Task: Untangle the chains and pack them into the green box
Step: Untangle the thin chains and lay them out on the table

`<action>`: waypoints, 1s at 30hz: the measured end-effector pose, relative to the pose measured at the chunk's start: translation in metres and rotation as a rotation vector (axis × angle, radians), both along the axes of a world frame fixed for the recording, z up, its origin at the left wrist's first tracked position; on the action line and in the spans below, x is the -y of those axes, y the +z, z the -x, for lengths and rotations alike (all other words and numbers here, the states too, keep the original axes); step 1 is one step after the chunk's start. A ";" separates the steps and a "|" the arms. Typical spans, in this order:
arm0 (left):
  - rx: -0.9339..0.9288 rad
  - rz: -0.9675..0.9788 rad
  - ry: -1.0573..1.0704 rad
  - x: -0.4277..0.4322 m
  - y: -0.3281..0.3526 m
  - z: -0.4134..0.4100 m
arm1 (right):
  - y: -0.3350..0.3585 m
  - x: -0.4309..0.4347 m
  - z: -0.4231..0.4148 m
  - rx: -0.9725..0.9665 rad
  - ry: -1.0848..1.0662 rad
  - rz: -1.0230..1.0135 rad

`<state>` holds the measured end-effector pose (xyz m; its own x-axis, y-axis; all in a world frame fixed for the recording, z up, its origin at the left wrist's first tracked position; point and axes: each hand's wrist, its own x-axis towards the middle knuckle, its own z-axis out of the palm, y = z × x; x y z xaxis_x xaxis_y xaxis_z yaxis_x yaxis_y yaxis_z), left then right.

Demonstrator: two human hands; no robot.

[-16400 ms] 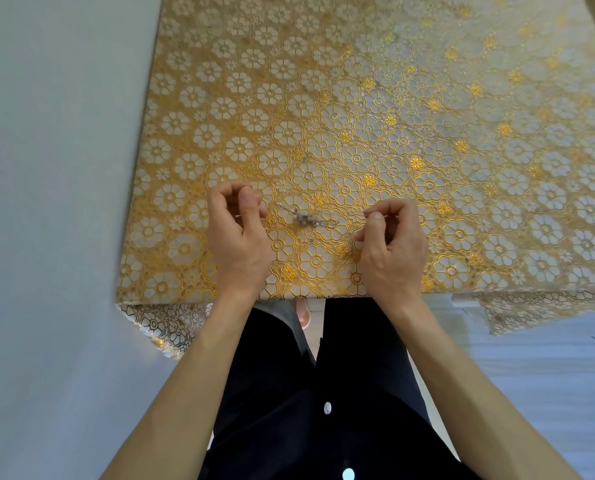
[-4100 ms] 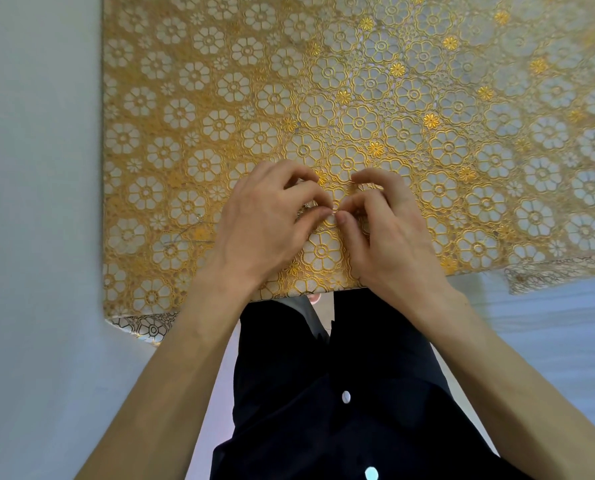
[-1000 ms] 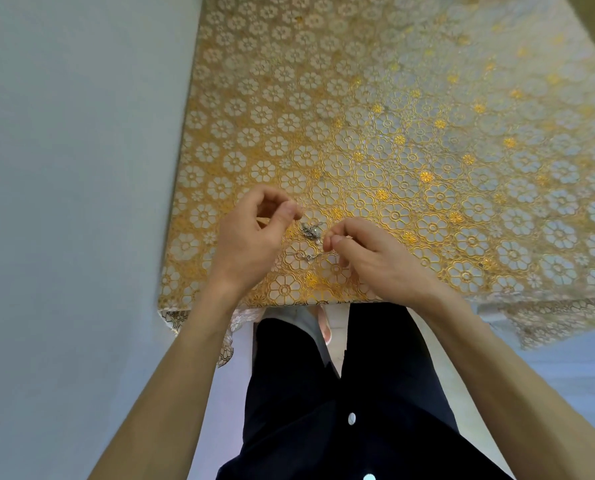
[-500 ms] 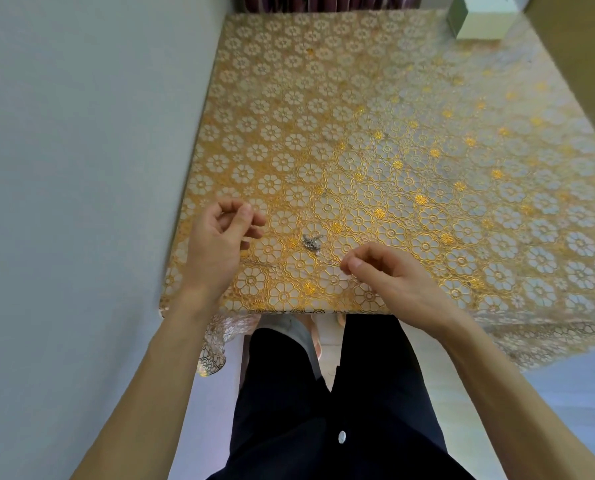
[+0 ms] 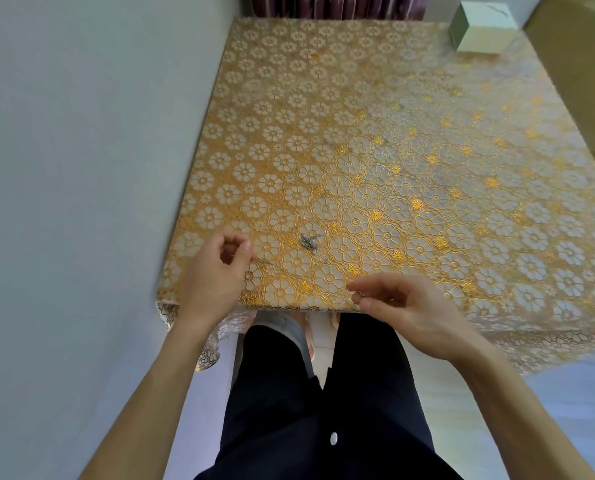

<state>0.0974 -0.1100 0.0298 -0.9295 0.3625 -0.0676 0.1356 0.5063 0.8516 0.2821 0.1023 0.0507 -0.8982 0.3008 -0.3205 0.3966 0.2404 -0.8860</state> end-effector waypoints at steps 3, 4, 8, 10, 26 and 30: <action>-0.054 0.072 -0.038 0.006 0.001 -0.004 | 0.004 0.002 -0.004 -0.024 -0.086 0.012; -0.069 0.096 -0.052 0.008 0.001 -0.006 | 0.006 0.002 -0.005 -0.035 -0.111 0.024; -0.155 0.198 -0.108 0.015 -0.005 -0.008 | 0.016 0.005 -0.009 -0.077 -0.189 0.088; -0.207 0.232 -0.140 0.018 -0.008 -0.011 | 0.022 0.008 -0.011 -0.108 -0.219 0.119; 0.035 -0.011 -0.545 -0.019 0.039 -0.076 | 0.040 0.027 -0.020 -0.163 -0.298 0.254; 0.092 -0.035 -0.630 -0.031 0.037 -0.088 | 0.046 0.030 -0.022 -0.167 -0.268 0.295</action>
<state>0.1852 -0.0787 0.0670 -0.5281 0.8414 -0.1152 0.3242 0.3251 0.8884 0.3045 0.0727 0.0963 -0.8474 0.4482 -0.2846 0.2558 -0.1251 -0.9586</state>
